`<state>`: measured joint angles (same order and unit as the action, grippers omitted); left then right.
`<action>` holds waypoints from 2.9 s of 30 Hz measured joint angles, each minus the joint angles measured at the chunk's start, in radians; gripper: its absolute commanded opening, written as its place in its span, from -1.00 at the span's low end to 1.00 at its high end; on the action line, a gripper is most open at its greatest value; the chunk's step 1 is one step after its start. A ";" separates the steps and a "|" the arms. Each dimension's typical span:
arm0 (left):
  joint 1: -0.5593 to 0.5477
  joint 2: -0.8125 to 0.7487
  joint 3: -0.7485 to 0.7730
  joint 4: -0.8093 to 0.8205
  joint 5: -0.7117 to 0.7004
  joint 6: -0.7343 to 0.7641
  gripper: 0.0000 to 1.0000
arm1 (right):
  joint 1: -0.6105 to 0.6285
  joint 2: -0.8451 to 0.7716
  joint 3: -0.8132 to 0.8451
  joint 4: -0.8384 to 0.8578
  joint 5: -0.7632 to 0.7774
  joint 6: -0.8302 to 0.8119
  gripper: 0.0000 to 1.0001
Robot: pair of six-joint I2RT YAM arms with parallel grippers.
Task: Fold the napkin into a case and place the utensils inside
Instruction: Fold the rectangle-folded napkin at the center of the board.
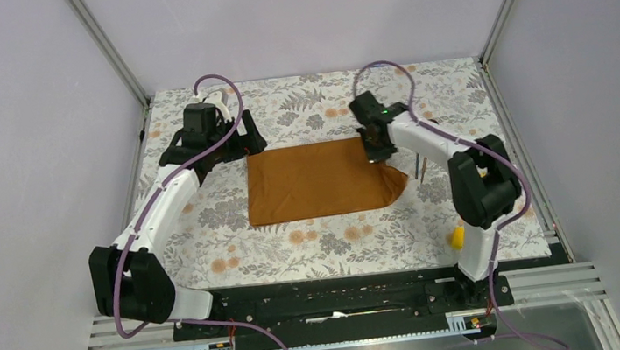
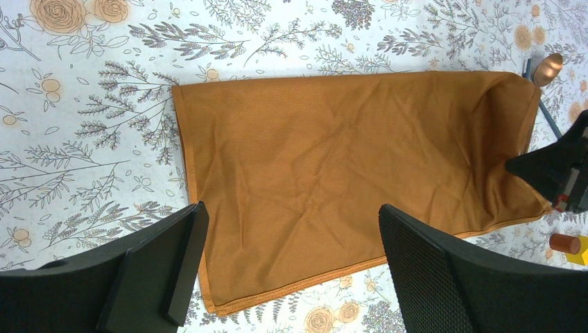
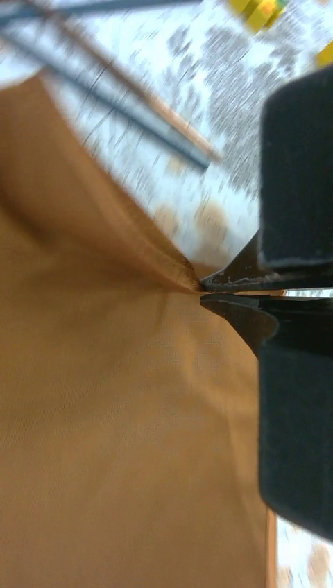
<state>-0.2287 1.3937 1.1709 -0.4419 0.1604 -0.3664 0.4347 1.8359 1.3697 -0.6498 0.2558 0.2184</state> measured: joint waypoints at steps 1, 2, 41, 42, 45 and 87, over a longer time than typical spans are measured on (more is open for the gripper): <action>0.000 0.000 0.000 0.000 0.000 0.000 0.97 | 0.029 0.013 0.028 -0.002 -0.018 0.003 -1.00; 0.000 0.000 0.000 0.000 0.000 0.000 0.97 | 0.064 0.034 0.066 -0.004 -0.037 0.007 -1.00; 0.113 -0.084 -0.016 0.003 -0.079 -0.034 0.98 | 0.377 0.586 0.703 0.218 -0.598 0.289 -1.00; 0.113 -0.084 -0.016 0.003 -0.079 -0.034 0.97 | 0.377 0.586 0.704 0.220 -0.600 0.292 -1.00; 0.114 -0.084 -0.016 0.003 -0.079 -0.035 0.97 | 0.377 0.586 0.709 0.227 -0.615 0.300 -1.00; 0.125 -0.105 -0.026 -0.031 -0.078 -0.062 0.98 | 0.362 0.537 0.684 0.165 -0.757 0.317 0.68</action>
<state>-0.1036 1.2884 1.1454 -0.4725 0.0822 -0.4282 0.7971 2.3734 2.0533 -0.4850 -0.5014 0.5358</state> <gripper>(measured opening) 0.987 0.795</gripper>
